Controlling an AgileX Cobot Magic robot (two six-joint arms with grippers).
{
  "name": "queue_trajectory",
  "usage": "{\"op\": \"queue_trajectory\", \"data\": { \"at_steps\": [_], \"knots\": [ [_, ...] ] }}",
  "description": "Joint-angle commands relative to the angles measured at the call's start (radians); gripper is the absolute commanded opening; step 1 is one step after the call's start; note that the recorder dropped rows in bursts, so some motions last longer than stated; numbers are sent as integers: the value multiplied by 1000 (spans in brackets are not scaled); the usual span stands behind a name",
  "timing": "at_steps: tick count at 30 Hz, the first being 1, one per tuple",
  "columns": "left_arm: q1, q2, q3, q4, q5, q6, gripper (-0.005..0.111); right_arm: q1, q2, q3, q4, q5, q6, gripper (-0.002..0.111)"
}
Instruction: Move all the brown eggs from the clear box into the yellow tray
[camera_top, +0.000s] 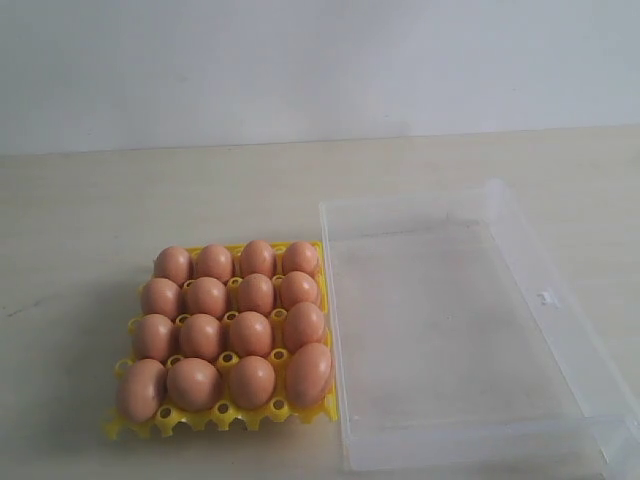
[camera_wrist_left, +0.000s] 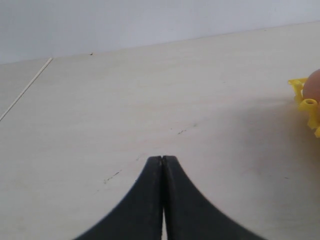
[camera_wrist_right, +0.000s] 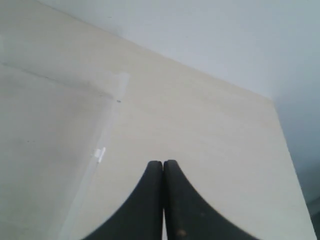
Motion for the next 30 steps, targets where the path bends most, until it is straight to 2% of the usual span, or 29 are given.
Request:
{"op": "queue_trajectory", "data": {
  "at_steps": [1,4,8,10,17,30],
  "knots": [
    [-5,1,-4,0,-9,-4,0,-96,-122,95,-18,-52,24,0],
    [-5,1,-4,0,-9,-4,0,-146,-183,210,33,-227,24,0],
    [-5,1,-4,0,-9,-4,0,-151,-226,349,125,-473,24,0],
    [-5,1,-4,0,-9,-4,0,-151,-237,394,125,-523,24,0],
    [-5,1,-4,0,-9,-4,0,-151,-289,455,192,-519,22,0],
    [-5,1,-4,0,-9,-4,0,-151,-396,485,200,-481,22,0]
  ]
}}
